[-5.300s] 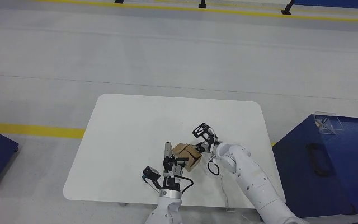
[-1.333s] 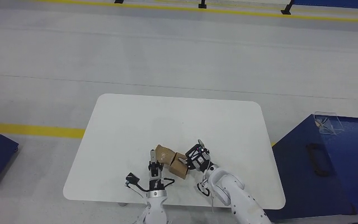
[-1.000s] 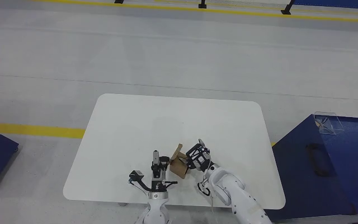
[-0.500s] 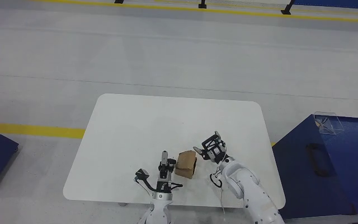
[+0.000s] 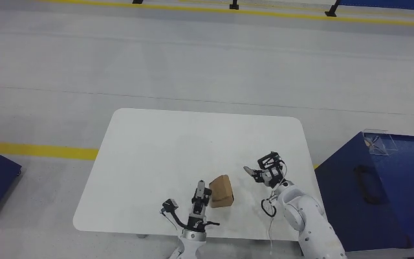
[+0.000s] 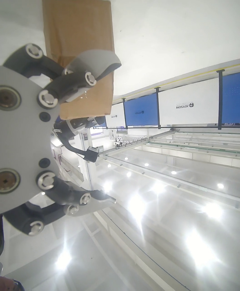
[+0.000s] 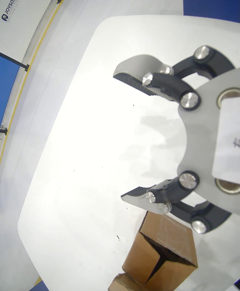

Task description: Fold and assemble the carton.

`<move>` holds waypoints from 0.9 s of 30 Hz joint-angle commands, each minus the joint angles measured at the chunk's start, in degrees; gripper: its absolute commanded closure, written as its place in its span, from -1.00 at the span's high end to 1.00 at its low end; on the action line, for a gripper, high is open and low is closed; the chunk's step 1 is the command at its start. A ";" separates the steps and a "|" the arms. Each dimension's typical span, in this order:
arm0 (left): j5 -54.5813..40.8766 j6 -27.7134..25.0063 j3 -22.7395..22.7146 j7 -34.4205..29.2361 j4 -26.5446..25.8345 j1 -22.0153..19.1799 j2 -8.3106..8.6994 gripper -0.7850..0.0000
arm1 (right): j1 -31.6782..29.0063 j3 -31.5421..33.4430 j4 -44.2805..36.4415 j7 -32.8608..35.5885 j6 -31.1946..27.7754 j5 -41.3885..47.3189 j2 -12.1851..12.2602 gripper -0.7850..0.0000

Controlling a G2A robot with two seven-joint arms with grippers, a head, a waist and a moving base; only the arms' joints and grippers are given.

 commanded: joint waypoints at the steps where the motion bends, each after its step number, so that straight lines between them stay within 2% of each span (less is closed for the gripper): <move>1: 2.31 2.05 -0.22 -4.04 -2.19 0.98 0.51 1.00 | 0.00 -0.01 0.01 -0.03 0.00 -0.07 0.00 1.00; 6: -0.40 11.81 -4.58 -18.45 -10.43 4.04 2.40 1.00 | -0.36 -0.64 -1.76 1.14 -0.08 -2.25 0.12 1.00; 8: -0.91 13.68 -5.72 -18.18 -11.89 4.39 2.56 1.00 | -1.80 -0.68 -3.60 0.66 2.67 0.96 -0.19 1.00; 10: -0.91 13.68 -5.72 -18.18 -11.89 4.39 2.56 1.00 | -2.35 -0.40 -6.20 2.77 0.15 5.19 -0.19 1.00; 16: -0.69 15.08 -5.40 -19.54 -11.58 4.34 2.62 1.00 | -2.51 -0.26 -6.72 2.95 -0.25 5.31 -0.14 1.00; 18: 0.91 19.91 -5.48 -23.42 -12.52 3.45 2.94 1.00 | -2.72 -0.13 -7.79 3.65 -0.54 4.54 -0.01 1.00; 21: 7.16 32.80 -7.22 -30.44 -15.12 2.19 3.83 1.00 | -3.88 -0.26 -9.66 2.26 0.62 4.01 0.01 1.00; 23: 9.52 38.68 -8.36 -33.05 -17.87 1.72 4.25 1.00 | -3.99 -0.71 -10.01 2.32 0.32 2.80 0.08 1.00; 25: 11.73 42.00 -8.66 -37.47 -18.36 0.70 4.68 1.00 | -3.75 -1.32 -9.86 1.65 -1.10 2.02 0.15 1.00; 27: 9.54 43.11 -9.44 -41.39 -17.76 -0.35 4.90 1.00 | -3.58 -1.60 -9.25 0.96 -0.93 0.77 0.21 1.00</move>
